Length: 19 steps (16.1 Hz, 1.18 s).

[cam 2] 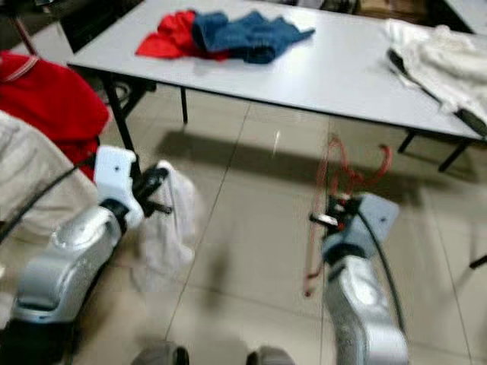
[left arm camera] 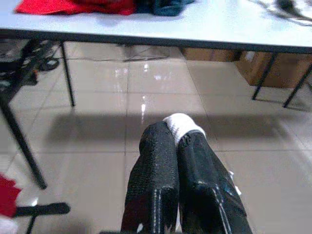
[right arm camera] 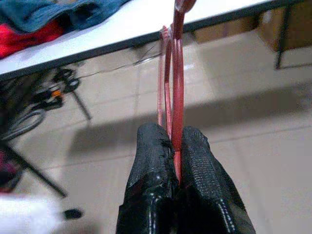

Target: Hang hanger

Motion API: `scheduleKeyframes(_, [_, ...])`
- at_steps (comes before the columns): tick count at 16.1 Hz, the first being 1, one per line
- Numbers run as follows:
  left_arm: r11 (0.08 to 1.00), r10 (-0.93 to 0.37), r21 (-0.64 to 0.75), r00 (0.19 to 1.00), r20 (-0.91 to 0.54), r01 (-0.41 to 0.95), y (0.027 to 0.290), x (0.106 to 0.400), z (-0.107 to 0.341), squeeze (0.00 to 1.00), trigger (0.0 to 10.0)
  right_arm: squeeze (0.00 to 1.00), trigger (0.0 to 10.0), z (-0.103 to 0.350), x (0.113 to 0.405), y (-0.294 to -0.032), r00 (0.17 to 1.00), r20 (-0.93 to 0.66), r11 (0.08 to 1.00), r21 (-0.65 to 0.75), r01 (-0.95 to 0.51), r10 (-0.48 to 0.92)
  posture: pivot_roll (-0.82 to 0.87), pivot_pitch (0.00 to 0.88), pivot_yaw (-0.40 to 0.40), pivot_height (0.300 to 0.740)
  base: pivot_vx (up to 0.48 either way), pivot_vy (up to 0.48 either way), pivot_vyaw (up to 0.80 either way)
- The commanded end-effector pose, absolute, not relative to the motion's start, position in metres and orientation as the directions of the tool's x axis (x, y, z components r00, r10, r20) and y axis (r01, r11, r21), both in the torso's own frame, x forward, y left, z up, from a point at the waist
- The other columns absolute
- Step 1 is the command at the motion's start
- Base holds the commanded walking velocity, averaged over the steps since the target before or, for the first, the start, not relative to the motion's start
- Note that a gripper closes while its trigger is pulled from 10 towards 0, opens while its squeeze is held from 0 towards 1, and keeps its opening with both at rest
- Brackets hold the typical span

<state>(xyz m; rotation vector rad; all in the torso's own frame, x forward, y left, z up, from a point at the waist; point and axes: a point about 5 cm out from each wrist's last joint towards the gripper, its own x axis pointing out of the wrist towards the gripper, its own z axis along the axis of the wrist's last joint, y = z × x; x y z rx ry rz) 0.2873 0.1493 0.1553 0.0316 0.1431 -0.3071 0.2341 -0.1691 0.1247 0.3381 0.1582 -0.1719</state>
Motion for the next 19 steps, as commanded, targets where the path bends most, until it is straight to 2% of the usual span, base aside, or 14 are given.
scheduleKeyframes(1, [0.953, -0.298, 0.019, 0.947, -0.118, 0.302, 0.15, 0.2875, 0.1613, 0.0, 10.0, 0.0, 10.0, 0.1256, 0.2351, -0.1674, 0.976, -0.18, 0.932, 0.318, 0.174, -0.12, -0.01, 0.121, -0.024, 0.74, 0.277, 0.0, 0.0])
scheduleKeyframes(19, [0.95, -0.307, 0.027, 0.946, -0.104, 0.311, 0.1489, 0.2918, 0.1635, 0.0, 10.0, 0.0, 10.0, 0.1273, 0.2375, -0.1655, 0.984, -0.154, 0.948, 0.289, 0.135, -0.093, -0.01, 0.089, -0.021, 0.74, 0.278, 0.0, 0.0])
